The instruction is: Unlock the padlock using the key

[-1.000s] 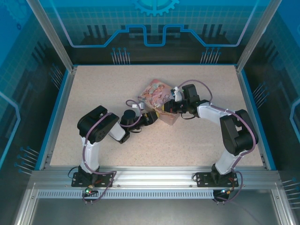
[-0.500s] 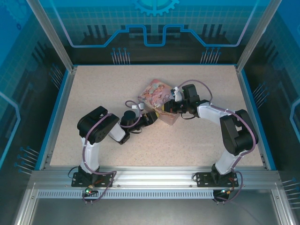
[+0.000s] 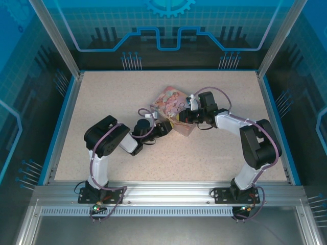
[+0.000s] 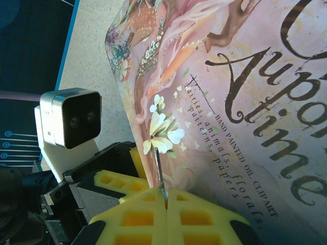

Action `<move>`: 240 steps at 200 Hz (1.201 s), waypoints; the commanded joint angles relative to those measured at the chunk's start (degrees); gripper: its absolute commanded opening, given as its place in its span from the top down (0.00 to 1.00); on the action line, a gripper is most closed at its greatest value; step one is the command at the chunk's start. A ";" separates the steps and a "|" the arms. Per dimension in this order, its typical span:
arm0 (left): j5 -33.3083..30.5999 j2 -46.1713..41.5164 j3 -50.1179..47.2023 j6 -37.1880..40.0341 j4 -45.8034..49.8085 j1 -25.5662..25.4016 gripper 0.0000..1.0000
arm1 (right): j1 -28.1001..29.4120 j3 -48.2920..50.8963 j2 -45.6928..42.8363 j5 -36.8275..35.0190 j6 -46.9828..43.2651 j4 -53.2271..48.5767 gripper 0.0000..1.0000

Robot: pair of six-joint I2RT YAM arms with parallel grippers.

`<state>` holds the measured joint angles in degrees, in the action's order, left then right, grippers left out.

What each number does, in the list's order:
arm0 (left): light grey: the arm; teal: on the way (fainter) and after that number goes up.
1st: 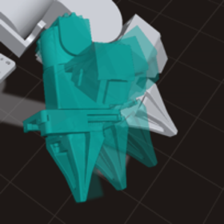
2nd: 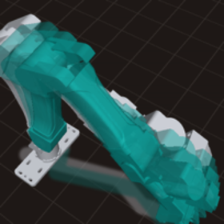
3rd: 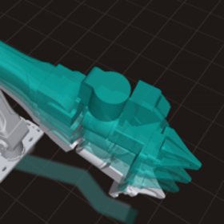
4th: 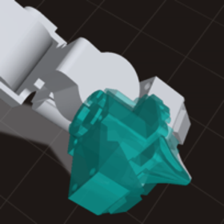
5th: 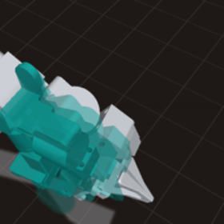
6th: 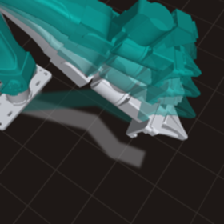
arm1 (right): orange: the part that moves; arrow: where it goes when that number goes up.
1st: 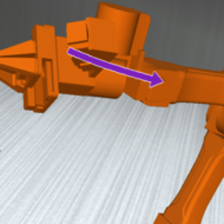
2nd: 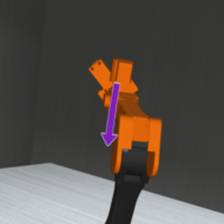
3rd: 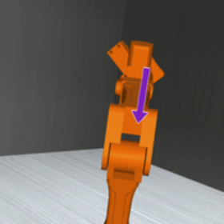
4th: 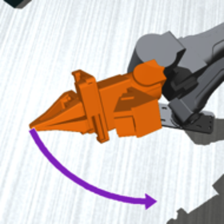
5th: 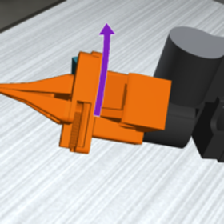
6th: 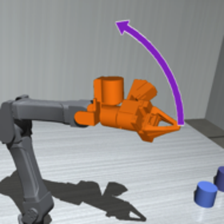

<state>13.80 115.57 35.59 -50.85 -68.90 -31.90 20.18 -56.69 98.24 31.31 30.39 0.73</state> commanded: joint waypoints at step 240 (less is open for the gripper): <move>-4.65 -15.18 8.09 -11.65 23.44 -2.83 0.77 | 2.78 11.28 -21.66 -6.26 -20.55 -20.32 1.00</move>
<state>7.94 103.11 40.80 -60.64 -45.84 -34.04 20.78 -44.66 77.34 27.35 14.79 -12.23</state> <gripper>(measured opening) 0.243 0.045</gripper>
